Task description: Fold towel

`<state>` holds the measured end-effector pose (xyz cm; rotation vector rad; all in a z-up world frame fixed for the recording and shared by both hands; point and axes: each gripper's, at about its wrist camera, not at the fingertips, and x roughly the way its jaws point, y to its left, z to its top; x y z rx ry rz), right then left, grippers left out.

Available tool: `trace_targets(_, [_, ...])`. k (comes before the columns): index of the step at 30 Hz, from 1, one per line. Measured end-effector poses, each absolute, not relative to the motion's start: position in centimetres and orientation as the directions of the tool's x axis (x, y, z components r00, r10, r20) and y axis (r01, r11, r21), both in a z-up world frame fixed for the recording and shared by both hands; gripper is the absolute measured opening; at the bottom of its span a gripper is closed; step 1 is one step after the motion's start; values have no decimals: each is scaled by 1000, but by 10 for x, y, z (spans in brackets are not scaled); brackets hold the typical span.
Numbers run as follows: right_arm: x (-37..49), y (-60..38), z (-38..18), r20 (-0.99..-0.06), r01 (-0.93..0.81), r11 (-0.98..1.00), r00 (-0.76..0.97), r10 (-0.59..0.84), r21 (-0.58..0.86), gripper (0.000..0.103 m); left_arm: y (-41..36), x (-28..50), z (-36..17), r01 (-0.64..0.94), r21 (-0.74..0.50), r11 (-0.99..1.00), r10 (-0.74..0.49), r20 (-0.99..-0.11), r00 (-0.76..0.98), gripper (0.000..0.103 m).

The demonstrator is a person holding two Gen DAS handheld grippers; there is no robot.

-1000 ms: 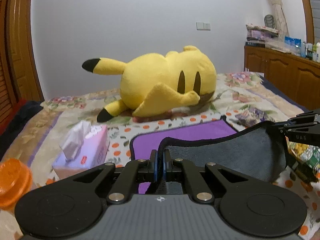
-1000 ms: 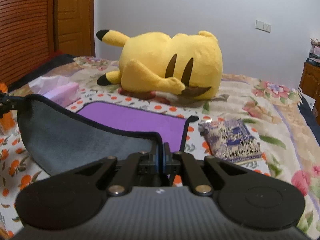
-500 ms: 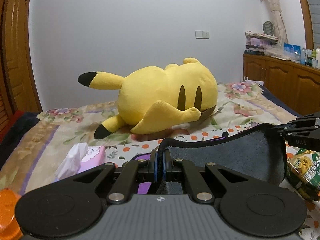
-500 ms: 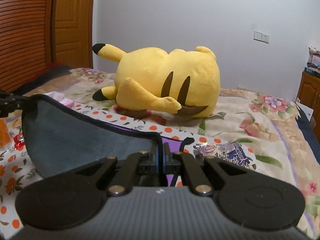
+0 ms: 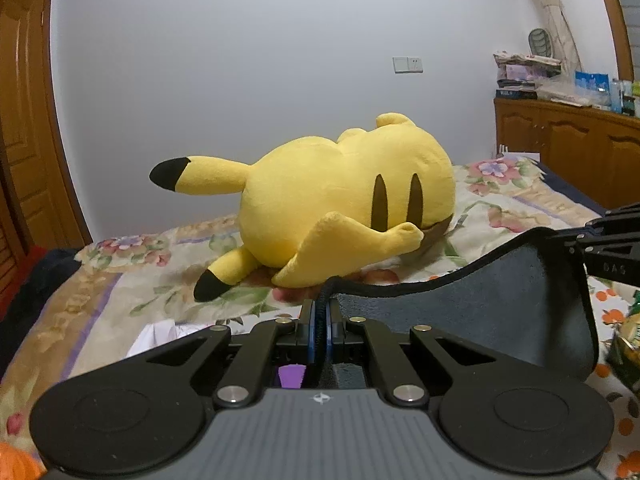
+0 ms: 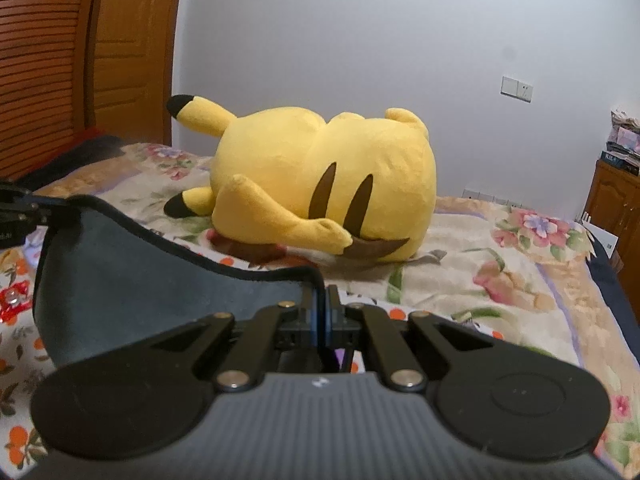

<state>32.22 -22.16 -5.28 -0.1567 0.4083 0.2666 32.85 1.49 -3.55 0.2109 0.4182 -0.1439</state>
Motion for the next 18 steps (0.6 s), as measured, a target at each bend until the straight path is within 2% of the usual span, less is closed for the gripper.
trace_targets(8, [342, -214, -49, -407, -289, 943, 891, 202, -165, 4, 15, 355, -36, 165, 217, 962, -62, -415, 908, 6])
trace_targets(18, [369, -206, -56, -421, -273, 933, 894, 156, -234, 4, 16, 380, -44, 125, 154, 980, -49, -425, 904, 6])
